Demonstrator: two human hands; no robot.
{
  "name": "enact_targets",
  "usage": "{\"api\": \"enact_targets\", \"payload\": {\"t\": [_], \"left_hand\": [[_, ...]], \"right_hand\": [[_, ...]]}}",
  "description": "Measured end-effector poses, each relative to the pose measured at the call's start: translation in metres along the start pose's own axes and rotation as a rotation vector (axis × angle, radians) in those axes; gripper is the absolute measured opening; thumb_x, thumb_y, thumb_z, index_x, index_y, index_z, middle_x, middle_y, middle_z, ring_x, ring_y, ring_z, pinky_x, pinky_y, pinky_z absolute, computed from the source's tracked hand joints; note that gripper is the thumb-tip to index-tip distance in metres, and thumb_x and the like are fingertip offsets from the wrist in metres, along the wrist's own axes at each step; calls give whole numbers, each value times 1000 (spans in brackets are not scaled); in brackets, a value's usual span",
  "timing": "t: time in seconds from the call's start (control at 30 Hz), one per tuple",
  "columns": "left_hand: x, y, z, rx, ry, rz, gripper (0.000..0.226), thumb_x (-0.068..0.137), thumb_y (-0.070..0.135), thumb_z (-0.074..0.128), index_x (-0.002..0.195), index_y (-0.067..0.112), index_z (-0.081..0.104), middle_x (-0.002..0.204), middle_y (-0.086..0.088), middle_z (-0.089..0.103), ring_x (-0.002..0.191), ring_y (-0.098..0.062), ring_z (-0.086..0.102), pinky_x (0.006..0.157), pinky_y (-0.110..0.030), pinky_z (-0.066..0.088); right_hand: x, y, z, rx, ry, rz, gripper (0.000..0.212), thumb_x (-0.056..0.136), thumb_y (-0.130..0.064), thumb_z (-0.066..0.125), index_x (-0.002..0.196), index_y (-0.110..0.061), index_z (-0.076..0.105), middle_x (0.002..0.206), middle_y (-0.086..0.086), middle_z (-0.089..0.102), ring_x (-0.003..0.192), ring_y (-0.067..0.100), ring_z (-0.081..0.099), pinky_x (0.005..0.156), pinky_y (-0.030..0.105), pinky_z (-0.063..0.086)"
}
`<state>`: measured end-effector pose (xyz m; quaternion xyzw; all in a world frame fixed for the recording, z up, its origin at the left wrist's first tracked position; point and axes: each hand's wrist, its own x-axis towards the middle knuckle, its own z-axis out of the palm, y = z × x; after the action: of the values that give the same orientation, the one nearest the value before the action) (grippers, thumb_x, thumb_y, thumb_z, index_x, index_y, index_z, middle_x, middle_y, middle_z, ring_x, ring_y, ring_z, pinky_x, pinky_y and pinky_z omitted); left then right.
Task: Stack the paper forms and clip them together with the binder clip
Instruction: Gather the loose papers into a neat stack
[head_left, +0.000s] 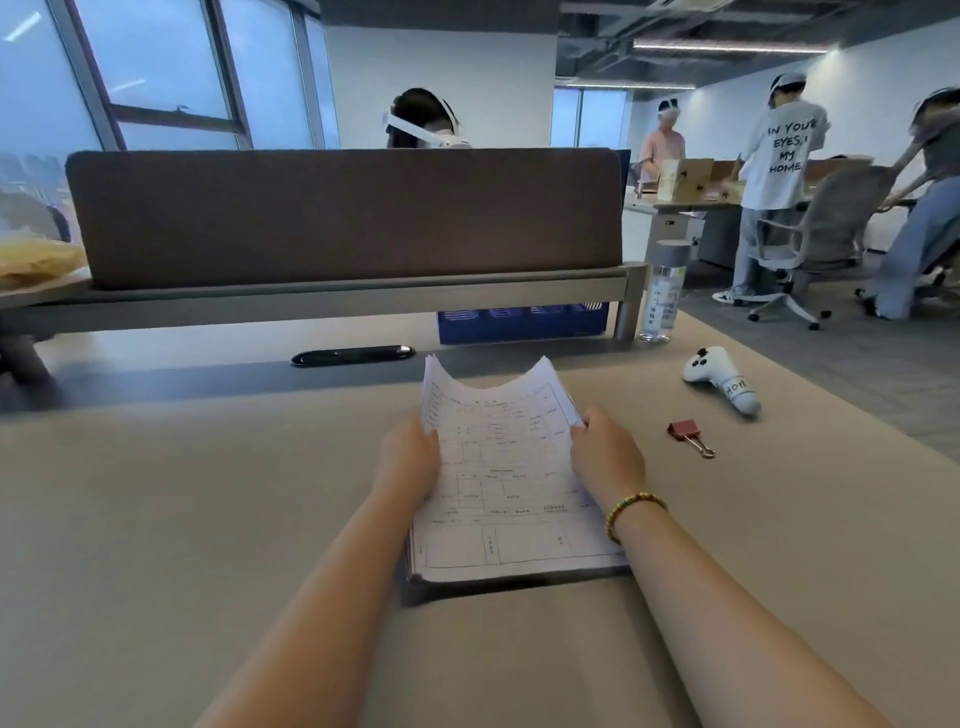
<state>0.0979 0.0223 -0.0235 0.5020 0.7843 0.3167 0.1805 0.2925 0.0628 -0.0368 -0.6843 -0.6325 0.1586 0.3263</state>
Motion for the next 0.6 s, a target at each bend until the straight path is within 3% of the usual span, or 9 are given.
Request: {"api": "enact_targets", "payload": {"t": [0.07,0.17,0.27,0.33,0.43,0.53,0.6], "left_hand": [[1,2,5,228,47,20,28,95,21,35,114,8,51,111,-13,63,98,-31,61,75,-37,45],[5,1,13,414,85,43,30,96,23,34,121,8,43,114,-14,61,102,-32,60,71,-37,41],[4,1,15,443,83,44,35,97,28,34,124,6,39,118,-15,59,105,-33,58,73,-38,43],[5,3,12,475,67,38,40,95,30,38,126,4,37,126,-16,54,112,-33,54,83,-42,47],[4,17,8,595,116,116,49,93,30,44,132,3,33,137,-18,41,126,-33,39,100,-41,40],[-4,48,19,475,173,295,41,94,27,42,129,5,39,135,-17,44,123,-32,40,100,-40,39],[-11,71,41,302,94,352,38,95,25,41,129,9,44,133,-13,50,121,-30,46,99,-40,42]], "right_hand": [[0,2,-3,-90,5,-17,17,95,-21,44,94,-8,55,91,8,63,81,26,59,63,32,45],[-1,7,-7,-178,24,-62,19,94,-20,49,103,-6,56,106,11,61,102,30,55,71,34,43],[0,10,-9,-185,5,-83,22,93,-21,50,108,-5,56,112,12,59,107,30,52,76,35,43],[0,12,-12,-154,2,-91,24,93,-23,50,109,-6,56,112,11,58,107,29,52,79,36,45],[-2,20,-23,-93,117,-98,23,96,-23,44,104,-6,58,109,9,59,100,26,54,77,34,46],[1,35,-41,-189,269,-94,24,97,-19,41,109,-7,58,113,11,57,105,26,50,81,33,42],[4,49,-51,-323,291,-56,25,96,-20,43,114,-8,56,120,14,54,111,29,46,88,35,41]]}}
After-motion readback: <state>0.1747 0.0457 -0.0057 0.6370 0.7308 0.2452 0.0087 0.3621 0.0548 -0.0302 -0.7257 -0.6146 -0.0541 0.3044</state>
